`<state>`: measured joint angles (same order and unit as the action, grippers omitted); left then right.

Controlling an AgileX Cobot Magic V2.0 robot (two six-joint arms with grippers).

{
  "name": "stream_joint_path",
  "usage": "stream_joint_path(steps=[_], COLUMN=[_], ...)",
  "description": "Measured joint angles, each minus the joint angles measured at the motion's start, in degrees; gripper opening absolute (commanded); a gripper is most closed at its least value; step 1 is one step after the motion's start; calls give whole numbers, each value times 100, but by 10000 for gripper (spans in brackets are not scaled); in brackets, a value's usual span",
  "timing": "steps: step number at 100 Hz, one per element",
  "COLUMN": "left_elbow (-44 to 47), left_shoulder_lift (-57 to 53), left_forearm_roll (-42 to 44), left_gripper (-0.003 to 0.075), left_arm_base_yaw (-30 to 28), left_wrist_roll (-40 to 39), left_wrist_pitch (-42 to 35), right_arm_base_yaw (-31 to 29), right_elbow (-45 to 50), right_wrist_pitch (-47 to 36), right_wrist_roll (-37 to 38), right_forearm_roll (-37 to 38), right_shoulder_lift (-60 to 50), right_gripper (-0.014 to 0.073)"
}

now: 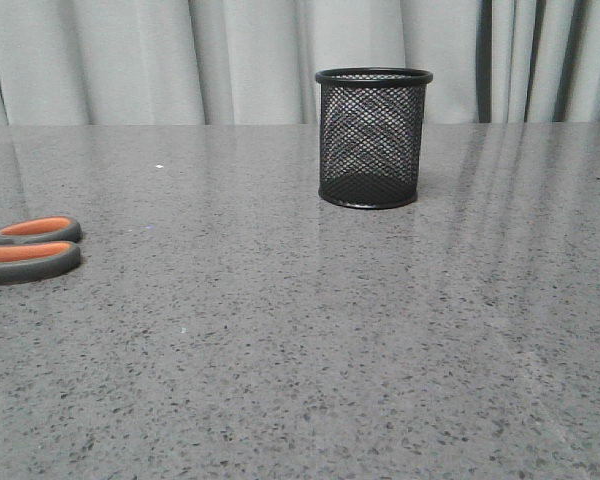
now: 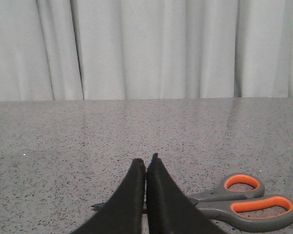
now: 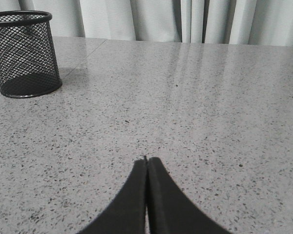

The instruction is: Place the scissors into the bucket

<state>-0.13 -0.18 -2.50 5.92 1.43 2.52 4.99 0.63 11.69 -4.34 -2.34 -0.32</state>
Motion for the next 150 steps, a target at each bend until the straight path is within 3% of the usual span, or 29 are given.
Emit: stream_joint_path(steps=[150], left_elbow=[0], left_shoulder_lift=[0], left_forearm_roll=[0], left_gripper=[-21], left_arm_base_yaw=[0], left_wrist_roll=[0], left_wrist_pitch=[0], right_arm_base_yaw=[0], right_elbow=[0], right_wrist_pitch=[-249], right_wrist_roll=[0], right_forearm_roll=[-221], right_shoulder_lift=[0], right_gripper=[-72])
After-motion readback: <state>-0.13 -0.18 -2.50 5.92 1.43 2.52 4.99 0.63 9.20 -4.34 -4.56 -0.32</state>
